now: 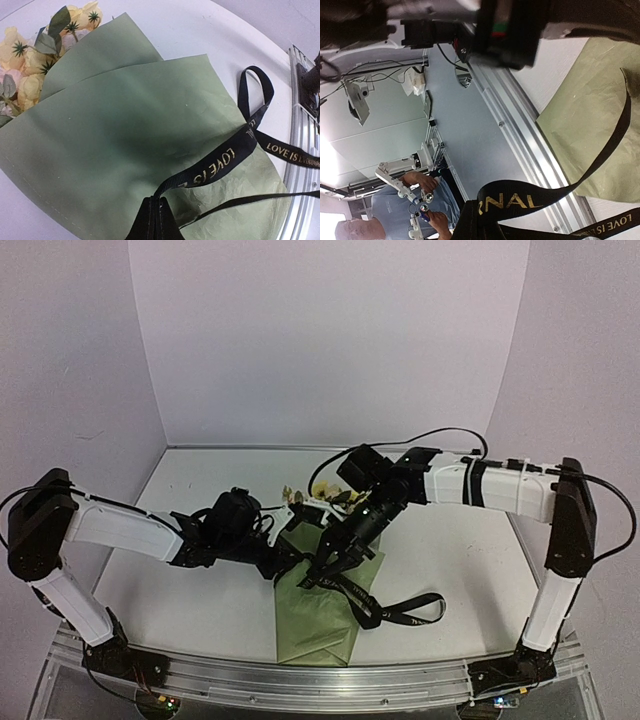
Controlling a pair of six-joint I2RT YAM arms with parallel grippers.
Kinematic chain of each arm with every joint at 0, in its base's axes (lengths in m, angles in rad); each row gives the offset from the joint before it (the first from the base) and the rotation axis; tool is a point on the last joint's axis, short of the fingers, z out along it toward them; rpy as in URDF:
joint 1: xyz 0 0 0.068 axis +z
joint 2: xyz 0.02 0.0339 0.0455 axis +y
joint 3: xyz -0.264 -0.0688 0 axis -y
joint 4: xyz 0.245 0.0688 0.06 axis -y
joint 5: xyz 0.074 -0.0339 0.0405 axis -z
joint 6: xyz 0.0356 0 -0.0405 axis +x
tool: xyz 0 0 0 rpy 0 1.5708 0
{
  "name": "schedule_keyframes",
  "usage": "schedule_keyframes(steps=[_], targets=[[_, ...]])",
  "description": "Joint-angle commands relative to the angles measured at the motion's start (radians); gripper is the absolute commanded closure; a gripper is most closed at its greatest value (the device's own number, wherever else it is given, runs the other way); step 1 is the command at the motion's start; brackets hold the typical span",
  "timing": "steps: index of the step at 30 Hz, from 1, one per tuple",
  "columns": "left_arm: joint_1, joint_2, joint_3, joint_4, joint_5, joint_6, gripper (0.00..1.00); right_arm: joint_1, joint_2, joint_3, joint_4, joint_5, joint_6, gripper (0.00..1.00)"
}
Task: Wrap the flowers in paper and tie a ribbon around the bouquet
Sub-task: Cross the ribbon over the folded bouquet.
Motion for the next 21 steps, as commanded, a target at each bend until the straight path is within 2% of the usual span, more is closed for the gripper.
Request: schedule_keyframes(steps=[1,12,21], targets=[[0.003,-0.052,0.001,0.052,0.046,0.006,1.00,0.004,0.069,0.001,0.063,0.115,0.038,1.00],[0.005,-0.090,-0.007,0.055,0.099,0.004,1.00,0.004,0.126,-0.033,0.028,0.553,0.033,1.00],[0.005,-0.089,-0.004,0.009,0.161,0.006,1.00,0.005,0.169,0.001,0.068,0.723,0.096,0.99]])
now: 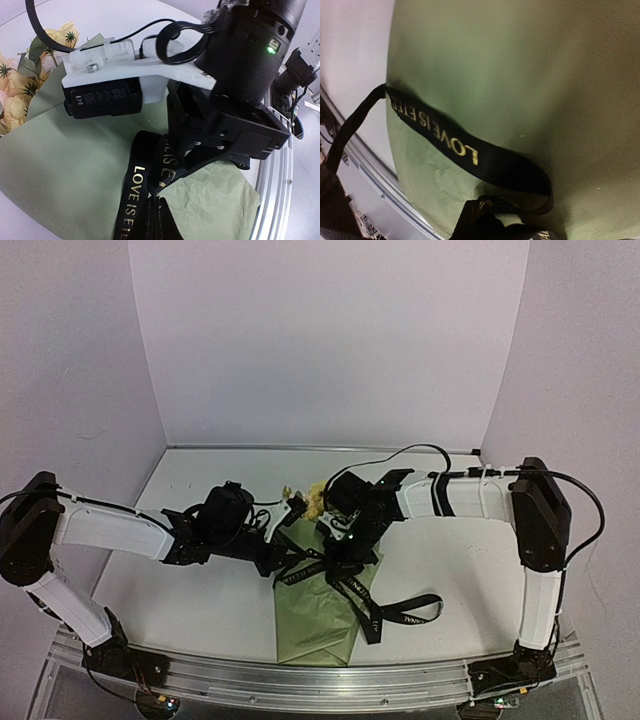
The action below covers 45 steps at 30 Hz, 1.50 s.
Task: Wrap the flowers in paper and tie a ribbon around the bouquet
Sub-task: Cross the ribbon over the folded bouquet.
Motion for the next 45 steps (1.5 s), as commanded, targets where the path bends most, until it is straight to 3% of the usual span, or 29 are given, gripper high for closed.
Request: schedule_keyframes(steps=[1,6,9,15,31,39,45], targets=[[0.000,-0.025,0.006,-0.010,0.059,0.016,1.00,0.000,0.024,0.029,0.026,0.134,0.027,0.98],[-0.001,0.014,0.019,-0.070,0.086,0.003,1.00,0.004,0.002,0.015,0.038,0.177,0.017,0.96],[0.000,0.034,0.018,-0.098,0.109,-0.006,0.99,0.011,-0.029,-0.009,0.055,0.197,0.006,0.88],[0.000,0.102,0.057,-0.152,0.114,-0.006,0.86,0.023,-0.075,-0.037,0.084,0.178,-0.003,0.75],[0.000,0.157,0.120,-0.177,0.050,-0.007,0.58,0.029,-0.216,-0.139,0.090,0.175,-0.036,0.55],[0.000,0.122,0.111,-0.160,0.023,-0.006,0.55,0.026,-0.173,-0.069,0.078,0.246,-0.079,0.41],[0.001,0.084,0.102,-0.153,-0.019,0.008,0.52,0.017,-0.155,-0.024,0.051,0.264,-0.106,0.36]])
